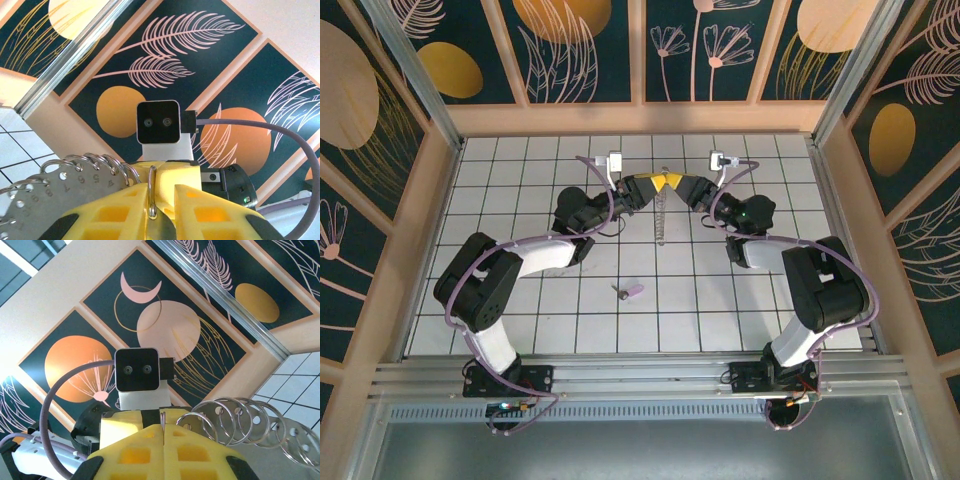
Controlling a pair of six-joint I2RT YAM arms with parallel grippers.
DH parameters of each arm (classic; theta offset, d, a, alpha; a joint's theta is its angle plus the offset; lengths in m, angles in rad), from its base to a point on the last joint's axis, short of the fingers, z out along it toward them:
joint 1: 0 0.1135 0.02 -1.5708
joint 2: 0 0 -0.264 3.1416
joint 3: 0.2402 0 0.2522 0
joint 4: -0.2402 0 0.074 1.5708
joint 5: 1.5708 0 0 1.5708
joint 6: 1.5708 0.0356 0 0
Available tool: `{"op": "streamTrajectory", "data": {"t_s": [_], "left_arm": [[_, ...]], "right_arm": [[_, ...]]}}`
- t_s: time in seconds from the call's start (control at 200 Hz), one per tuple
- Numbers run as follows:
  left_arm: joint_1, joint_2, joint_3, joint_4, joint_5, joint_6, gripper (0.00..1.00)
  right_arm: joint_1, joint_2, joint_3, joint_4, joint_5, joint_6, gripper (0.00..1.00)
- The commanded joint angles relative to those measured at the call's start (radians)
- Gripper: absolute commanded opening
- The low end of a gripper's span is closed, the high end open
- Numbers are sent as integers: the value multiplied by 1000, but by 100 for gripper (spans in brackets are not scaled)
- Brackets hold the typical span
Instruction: Put the keys on the keyring
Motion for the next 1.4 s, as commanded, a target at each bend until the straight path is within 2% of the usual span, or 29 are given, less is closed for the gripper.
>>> {"op": "streamTrajectory", "data": {"t_s": [0.0, 0.205, 0.32, 0.345, 0.36, 0.44, 0.511, 0.746, 0.991, 1.391], "left_arm": [[-12, 7, 29, 49, 18, 16, 18], [-14, 7, 28, 48, 21, 29, 0], [-14, 1, 19, 43, 4, 29, 0], [-13, -2, 18, 41, -2, 30, 0], [-13, -3, 17, 40, -5, 32, 0], [-14, -18, 10, 23, -22, 43, 0], [-13, -31, 10, 9, -13, 67, 0], [-14, -134, 12, -166, -4, 330, 0], [-14, -195, 20, -266, 24, 583, 0], [-13, -235, -12, -248, 44, 748, 0]], "right_arm": [[14, -10, 21, 23, 4, -16, 0], [14, -30, 14, -15, 6, -37, 0], [8, -49, 15, -53, 18, -46, 0], [3, -56, 12, -59, 22, -46, 7], [-2, -62, 9, -62, 25, -46, 15], [-31, -99, -17, -71, 54, -38, 37], [-56, -138, -37, -87, 65, -38, 43], [-104, -317, -105, -292, 120, -147, 45], [-111, -408, -166, -446, 177, -227, 45], [-110, -452, -272, -507, 207, -273, 45]]}}
